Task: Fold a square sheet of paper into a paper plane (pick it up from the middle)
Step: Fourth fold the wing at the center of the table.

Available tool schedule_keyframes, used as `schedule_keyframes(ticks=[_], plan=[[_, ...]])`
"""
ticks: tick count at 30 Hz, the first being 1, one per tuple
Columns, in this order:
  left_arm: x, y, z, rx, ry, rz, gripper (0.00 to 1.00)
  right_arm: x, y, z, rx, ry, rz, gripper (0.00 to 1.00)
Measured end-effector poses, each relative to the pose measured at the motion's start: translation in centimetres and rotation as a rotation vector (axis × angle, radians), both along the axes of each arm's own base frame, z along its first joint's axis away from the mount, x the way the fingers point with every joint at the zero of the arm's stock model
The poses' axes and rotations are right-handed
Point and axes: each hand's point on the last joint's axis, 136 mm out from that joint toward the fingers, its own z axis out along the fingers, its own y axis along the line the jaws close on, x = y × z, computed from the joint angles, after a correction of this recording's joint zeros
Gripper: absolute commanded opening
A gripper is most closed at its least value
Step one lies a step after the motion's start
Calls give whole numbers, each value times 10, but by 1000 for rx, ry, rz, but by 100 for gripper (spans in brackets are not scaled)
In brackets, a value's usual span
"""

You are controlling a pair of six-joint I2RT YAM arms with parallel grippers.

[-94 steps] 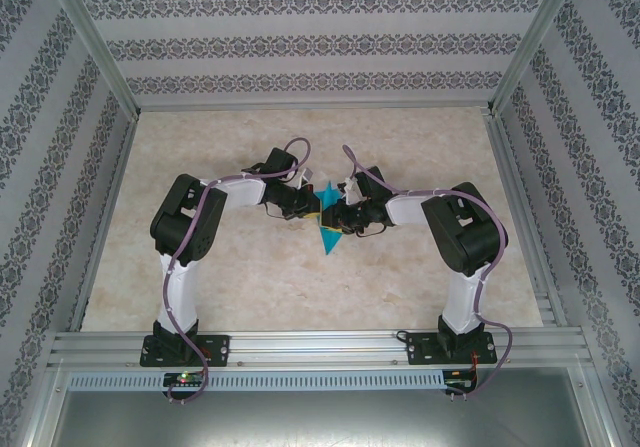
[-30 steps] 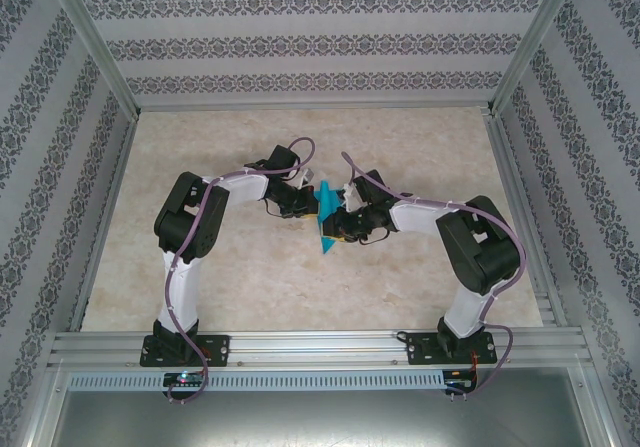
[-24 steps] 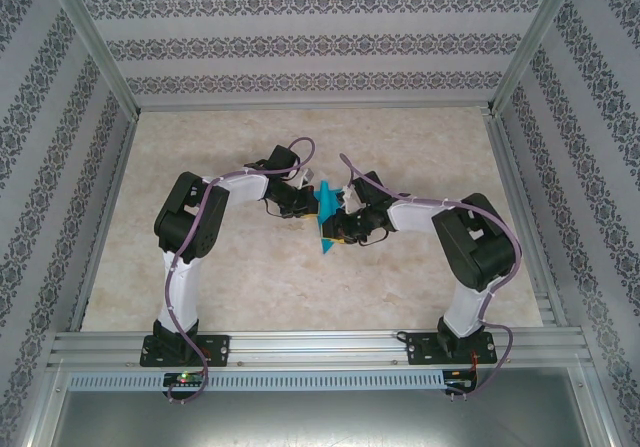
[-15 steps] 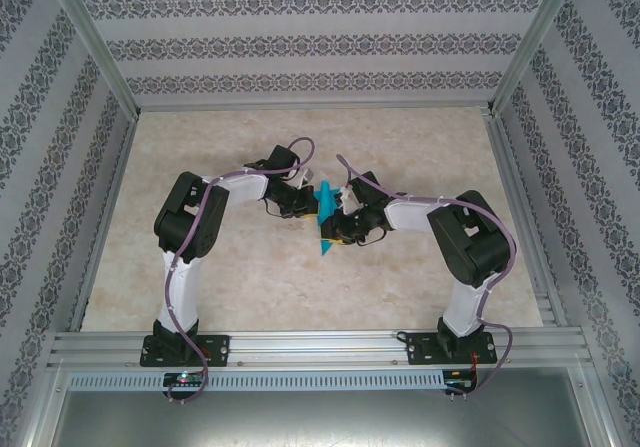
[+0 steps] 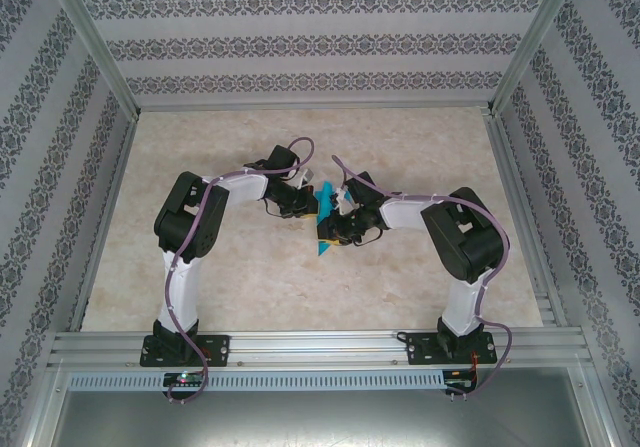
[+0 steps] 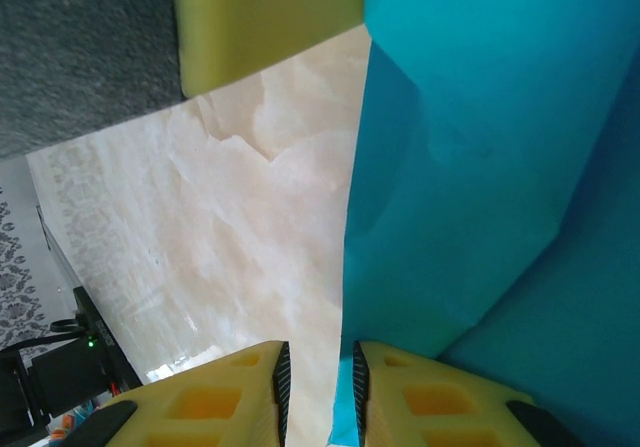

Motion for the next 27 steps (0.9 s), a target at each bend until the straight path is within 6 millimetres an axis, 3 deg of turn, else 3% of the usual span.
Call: schedule_keyframes(ticks=[14,27], plan=[[0,0,0,-3,1,0,8,0,0,-4,-4,10,4,26],[7,4,10,37,-17,20,31,0,0,-4,-11,-1,24,26]])
